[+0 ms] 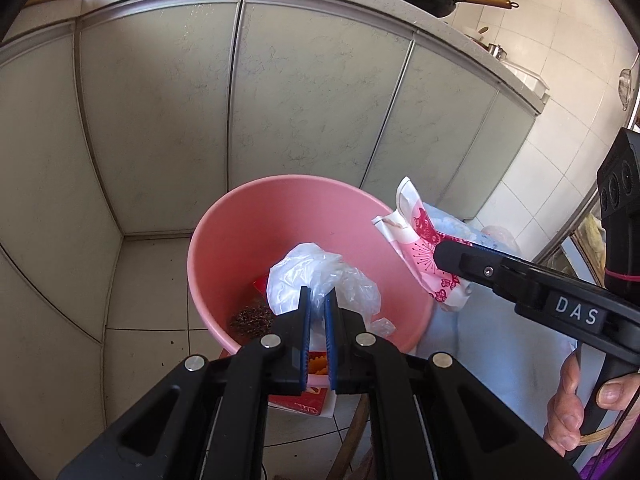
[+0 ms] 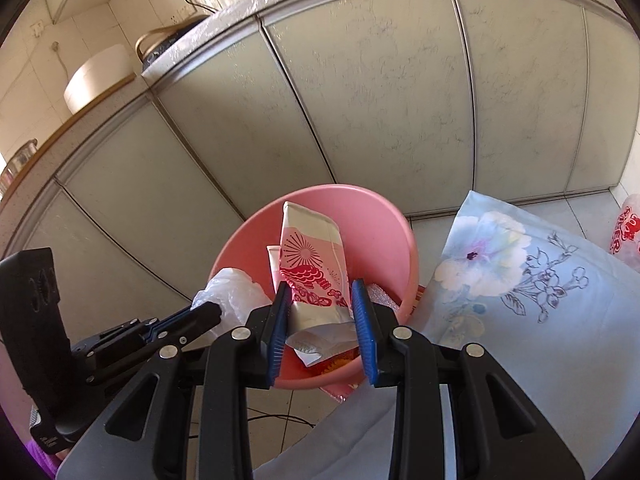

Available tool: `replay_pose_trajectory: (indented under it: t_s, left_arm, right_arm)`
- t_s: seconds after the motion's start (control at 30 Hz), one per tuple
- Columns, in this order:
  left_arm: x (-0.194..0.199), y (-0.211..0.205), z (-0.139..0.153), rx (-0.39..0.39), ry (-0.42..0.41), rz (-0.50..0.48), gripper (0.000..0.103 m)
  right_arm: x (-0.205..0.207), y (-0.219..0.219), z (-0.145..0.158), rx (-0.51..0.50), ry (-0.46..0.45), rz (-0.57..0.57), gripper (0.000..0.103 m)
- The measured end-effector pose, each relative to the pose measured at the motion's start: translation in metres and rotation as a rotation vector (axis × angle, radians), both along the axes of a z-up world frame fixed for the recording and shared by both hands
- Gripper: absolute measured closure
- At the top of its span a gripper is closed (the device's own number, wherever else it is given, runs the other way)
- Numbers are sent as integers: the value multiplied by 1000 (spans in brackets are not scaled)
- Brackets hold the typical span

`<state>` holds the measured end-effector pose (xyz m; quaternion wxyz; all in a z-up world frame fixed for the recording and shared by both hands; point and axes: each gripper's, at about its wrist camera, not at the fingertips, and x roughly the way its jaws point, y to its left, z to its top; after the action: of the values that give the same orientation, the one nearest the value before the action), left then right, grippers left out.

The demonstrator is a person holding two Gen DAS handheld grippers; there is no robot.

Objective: Collect trash

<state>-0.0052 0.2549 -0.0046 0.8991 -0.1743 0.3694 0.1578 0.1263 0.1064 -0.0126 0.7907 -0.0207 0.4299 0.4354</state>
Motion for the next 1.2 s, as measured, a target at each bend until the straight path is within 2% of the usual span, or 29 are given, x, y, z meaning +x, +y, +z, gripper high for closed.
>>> replay_pose_trajectory:
  t_s: [0.13,0.3,0.4,0.6,0.73,0.87,1.2]
  left_arm:
    - [5,3,-7,-3,19,5,96]
    - [13,4,-12,14,38,15,90]
    - [17,4,-11,8,31,11,82]
    - [12,5,-6,19,20,6,77]
    - [4,2,1,23,15,11,75]
    - [-5,-6,10,31,-11,13,66]
    - [-29,-39,40,114,-58,17,61]
  right_arm:
    - [3,11,-9,-19,7,8,70]
    - [5,19,-19,-41,22,11,69]
    - [7,19,-20,-37,20,11,60]
    - [7,15,-14,-28,14,3,58]
    - [2,1,-3,-13,-8,-14,58]
    - [-7,-19,7,-5,-35,-18,58]
    - [-48,-59,32,-31,-164,-50,58]
